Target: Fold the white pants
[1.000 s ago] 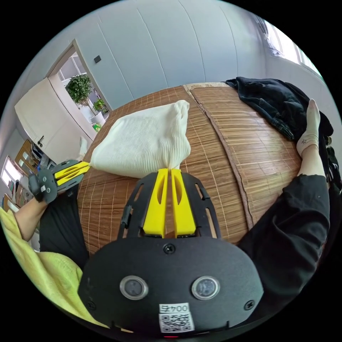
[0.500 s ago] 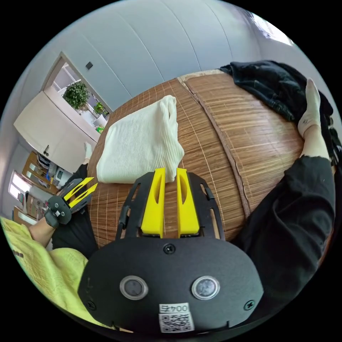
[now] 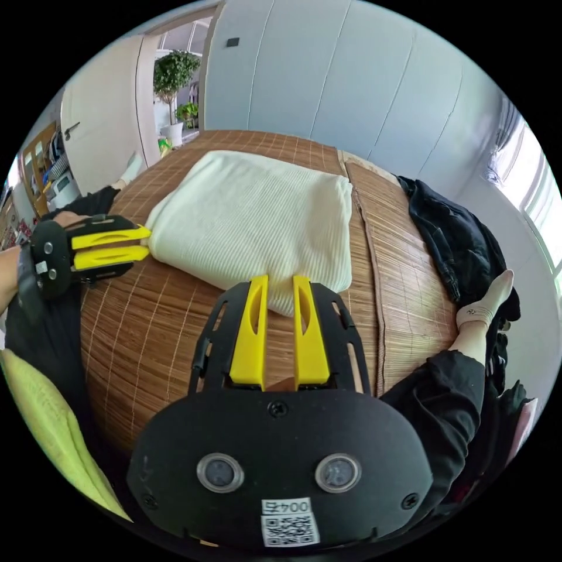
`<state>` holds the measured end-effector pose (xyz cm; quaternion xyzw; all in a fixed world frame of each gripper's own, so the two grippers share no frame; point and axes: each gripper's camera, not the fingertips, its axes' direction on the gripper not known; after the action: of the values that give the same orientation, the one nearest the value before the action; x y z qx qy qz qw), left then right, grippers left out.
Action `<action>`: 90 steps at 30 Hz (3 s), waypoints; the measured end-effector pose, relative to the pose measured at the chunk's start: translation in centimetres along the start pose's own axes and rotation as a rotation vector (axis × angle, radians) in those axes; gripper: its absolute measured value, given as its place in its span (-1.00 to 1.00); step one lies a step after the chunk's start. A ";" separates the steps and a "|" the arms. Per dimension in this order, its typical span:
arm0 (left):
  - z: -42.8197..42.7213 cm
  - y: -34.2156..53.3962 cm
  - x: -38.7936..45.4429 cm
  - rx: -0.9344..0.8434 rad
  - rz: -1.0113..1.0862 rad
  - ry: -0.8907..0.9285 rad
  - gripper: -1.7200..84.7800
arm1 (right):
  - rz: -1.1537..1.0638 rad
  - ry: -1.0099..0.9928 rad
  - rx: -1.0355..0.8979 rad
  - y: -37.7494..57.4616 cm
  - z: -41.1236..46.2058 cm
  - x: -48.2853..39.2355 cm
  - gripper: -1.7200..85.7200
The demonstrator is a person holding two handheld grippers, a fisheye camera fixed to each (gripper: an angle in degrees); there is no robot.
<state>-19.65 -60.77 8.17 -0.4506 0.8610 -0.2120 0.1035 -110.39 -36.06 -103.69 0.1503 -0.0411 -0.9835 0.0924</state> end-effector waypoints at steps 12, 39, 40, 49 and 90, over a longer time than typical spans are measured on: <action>-4.0 6.8 -4.1 0.002 0.019 0.090 -0.94 | 0.073 0.022 -0.034 -0.3 0.7 1.4 -0.85; 0.9 -4.8 -15.2 -0.139 -0.247 0.204 -0.95 | 0.130 -0.307 -0.210 2.4 4.2 11.3 -0.73; 0.8 -5.0 -15.3 -0.141 -0.241 0.200 -0.95 | 0.126 -0.315 -0.209 2.1 4.7 11.4 -0.73; 0.5 -4.8 -19.5 -0.122 -0.269 0.307 -0.95 | -0.054 -0.236 -0.116 1.2 3.2 9.4 -0.93; 14.6 -5.8 -40.7 -0.107 -0.945 0.199 -0.96 | 0.121 0.095 -0.096 -11.6 17.9 9.5 -0.98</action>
<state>13.33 -34.27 -2.70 -0.7745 0.5776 -0.2332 -0.1105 -126.73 -25.58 -90.66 0.1895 0.0015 -0.9687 0.1605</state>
